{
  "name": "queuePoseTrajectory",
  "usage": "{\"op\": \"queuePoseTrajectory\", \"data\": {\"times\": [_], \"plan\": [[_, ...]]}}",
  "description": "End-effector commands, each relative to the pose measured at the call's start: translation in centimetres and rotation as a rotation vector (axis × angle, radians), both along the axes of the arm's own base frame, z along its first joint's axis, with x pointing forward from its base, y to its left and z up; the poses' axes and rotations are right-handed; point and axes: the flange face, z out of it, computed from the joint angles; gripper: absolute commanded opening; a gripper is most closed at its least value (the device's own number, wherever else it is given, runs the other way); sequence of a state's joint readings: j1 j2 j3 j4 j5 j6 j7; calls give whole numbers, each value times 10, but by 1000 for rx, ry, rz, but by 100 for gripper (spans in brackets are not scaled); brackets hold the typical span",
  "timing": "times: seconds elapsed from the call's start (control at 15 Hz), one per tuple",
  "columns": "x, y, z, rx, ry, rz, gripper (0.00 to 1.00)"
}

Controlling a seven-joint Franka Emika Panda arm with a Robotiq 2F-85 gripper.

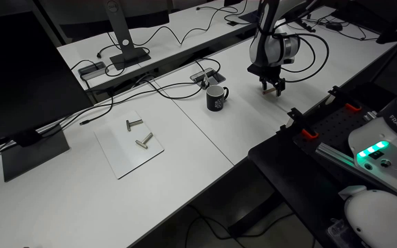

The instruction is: Put the sharpie in the mug

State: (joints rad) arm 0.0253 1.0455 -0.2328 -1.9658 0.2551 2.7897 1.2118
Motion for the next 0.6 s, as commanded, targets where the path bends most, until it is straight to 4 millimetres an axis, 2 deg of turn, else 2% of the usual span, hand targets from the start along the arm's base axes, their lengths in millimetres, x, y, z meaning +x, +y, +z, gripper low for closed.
{"op": "queuePoseTrajectory", "data": {"times": [0.0,0.07,0.13,0.53], "plan": [[4,1,-10,4,-8,-28,74],[4,1,-10,4,-9,-29,73],[4,2,-11,5,-9,-29,68],[4,3,-12,7,-8,-39,24]]}}
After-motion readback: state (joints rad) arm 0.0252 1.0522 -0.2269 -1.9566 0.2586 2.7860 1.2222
